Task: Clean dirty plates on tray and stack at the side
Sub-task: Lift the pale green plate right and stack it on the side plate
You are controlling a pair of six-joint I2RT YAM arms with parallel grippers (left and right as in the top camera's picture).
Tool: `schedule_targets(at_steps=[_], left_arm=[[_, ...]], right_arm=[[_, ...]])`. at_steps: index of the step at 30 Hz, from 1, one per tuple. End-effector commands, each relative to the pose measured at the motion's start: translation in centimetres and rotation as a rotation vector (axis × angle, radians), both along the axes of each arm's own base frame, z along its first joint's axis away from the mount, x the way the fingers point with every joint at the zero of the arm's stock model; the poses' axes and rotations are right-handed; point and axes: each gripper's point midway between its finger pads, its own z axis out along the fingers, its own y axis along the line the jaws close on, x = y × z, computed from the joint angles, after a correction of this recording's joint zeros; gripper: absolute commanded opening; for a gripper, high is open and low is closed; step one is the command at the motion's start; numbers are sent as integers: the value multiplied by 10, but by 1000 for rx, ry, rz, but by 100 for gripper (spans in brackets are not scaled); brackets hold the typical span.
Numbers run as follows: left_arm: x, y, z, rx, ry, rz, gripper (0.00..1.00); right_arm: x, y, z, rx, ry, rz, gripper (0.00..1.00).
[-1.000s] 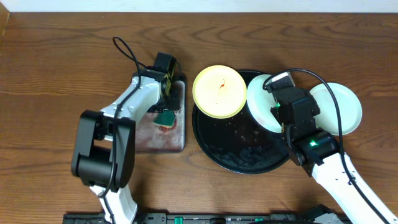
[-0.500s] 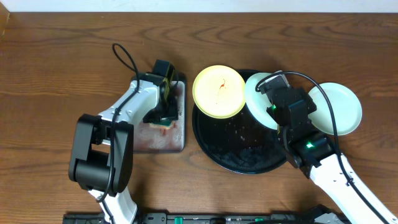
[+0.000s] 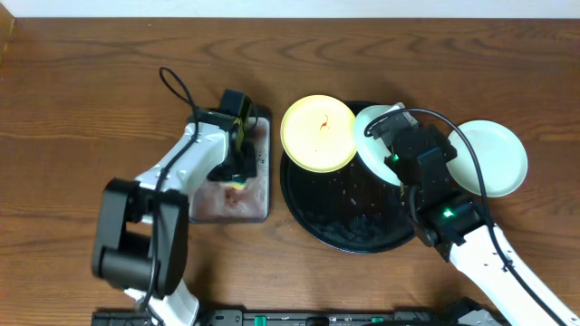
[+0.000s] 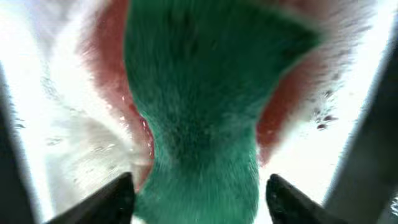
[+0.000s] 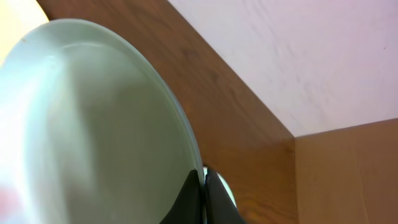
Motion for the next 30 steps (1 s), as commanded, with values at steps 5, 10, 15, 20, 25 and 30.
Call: schedule_targets(at_steps=[5,10,15,20,25,30], left_arm=[[40,-6,28,-36,-210,5,78],[47,-8,8,-32,-193,5,78],[43,-7,-10,-19,-146,4,78],[40,-6,-19,-14,-120,4,40],[40,-6,-19,-14,-122,4,7],[46,-7,10,-32,-193,5,59]], right_arm=[[8,-12,44,-61,-154,-83,1],[11,-10,54,-92,-187,-70,1],[11,-10,54,-87,-186,-71,1],[11,-10,52,-53,-190,-85,1],[11,-11,52,-54,-188,-88,1],[11,-11,52,-65,-186,-84,1]])
